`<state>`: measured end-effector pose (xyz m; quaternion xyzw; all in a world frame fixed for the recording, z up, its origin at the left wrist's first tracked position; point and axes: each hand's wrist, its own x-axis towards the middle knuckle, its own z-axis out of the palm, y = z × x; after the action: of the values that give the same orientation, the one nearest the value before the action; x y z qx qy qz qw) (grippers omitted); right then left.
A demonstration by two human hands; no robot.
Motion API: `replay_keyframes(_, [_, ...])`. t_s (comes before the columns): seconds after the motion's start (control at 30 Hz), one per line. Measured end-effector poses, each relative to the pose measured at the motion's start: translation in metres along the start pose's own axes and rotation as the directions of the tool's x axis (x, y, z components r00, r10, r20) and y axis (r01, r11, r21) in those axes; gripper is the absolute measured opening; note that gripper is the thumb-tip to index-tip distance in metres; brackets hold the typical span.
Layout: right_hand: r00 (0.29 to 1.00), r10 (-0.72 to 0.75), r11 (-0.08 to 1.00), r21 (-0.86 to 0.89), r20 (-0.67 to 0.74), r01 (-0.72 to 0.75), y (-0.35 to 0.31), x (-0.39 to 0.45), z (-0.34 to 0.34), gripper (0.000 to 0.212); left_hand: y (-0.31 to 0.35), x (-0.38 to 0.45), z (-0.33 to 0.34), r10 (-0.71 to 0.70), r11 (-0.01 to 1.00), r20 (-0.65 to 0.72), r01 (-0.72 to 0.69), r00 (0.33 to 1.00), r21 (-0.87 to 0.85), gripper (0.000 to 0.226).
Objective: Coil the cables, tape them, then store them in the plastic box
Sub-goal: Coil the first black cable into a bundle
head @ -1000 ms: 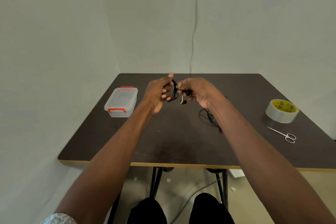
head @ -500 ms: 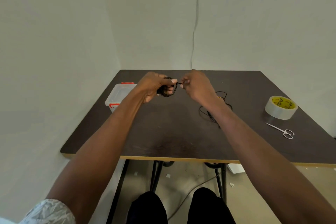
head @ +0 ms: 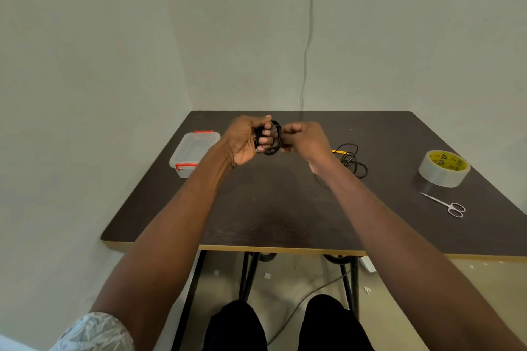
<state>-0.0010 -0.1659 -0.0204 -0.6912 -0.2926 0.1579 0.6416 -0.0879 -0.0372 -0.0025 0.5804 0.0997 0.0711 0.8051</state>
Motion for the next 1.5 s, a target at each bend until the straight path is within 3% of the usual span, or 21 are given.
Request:
replay_keyframes(0.1, [0.987,0.097,0.972,0.200,0.128,-0.122,-0.004,-0.005,-0.004,0.015,0.000,0.000,-0.001,0.023,1.000,-0.009,-0.023,1.000,0.002,0.028])
replay_keyframes(0.3, [0.960,0.100,0.955,0.246,0.263,-0.167,-0.008,-0.004,-0.019,0.008,0.002,-0.001,0.006,0.059,0.997,-0.058,-0.056,0.997,0.051,0.029])
replay_keyframes(0.43, [0.982,0.080,0.989,0.108,0.169,-0.099,-0.007,-0.003,-0.015,0.009,0.003,-0.003,0.011,0.061,0.991,-0.097,-0.049,0.993,0.125,0.028])
replay_keyframes(0.7, [0.986,0.141,0.974,0.163,0.092,-0.154,0.003,-0.001,-0.010,0.010,-0.004,-0.005,0.009,0.129,0.970,-0.166,-0.090,0.978,0.226,0.026])
replay_keyframes(0.87, [0.990,0.143,0.967,0.214,-0.007,-0.138,0.008,-0.003,-0.005,0.008,-0.011,-0.004,0.012,0.220,0.963,-0.288,-0.160,0.932,0.216,0.022])
replay_keyframes(1.0, [0.988,0.105,0.990,0.110,-0.112,-0.093,0.006,-0.004,-0.003,0.011,-0.019,-0.002,0.013,0.348,0.906,-0.334,-0.223,0.876,0.360,0.023])
replay_keyframes(1.1, [0.997,0.069,0.994,0.091,-0.048,-0.064,-0.001,-0.004,-0.011,0.009,-0.020,-0.003,0.009,0.357,0.871,-0.314,-0.192,0.880,0.452,0.026])
replay_keyframes(1.27, [0.992,0.053,0.998,0.031,0.114,-0.057,-0.004,-0.002,-0.026,0.021,-0.018,-0.003,0.005,0.334,0.890,-0.311,-0.189,0.890,0.415,0.026])
replay_keyframes(1.5, [0.991,-0.020,0.997,-0.067,0.131,0.029,-0.003,0.000,-0.029,0.016,-0.006,-0.009,0.008,0.283,0.908,-0.259,-0.172,0.923,0.381,0.027])
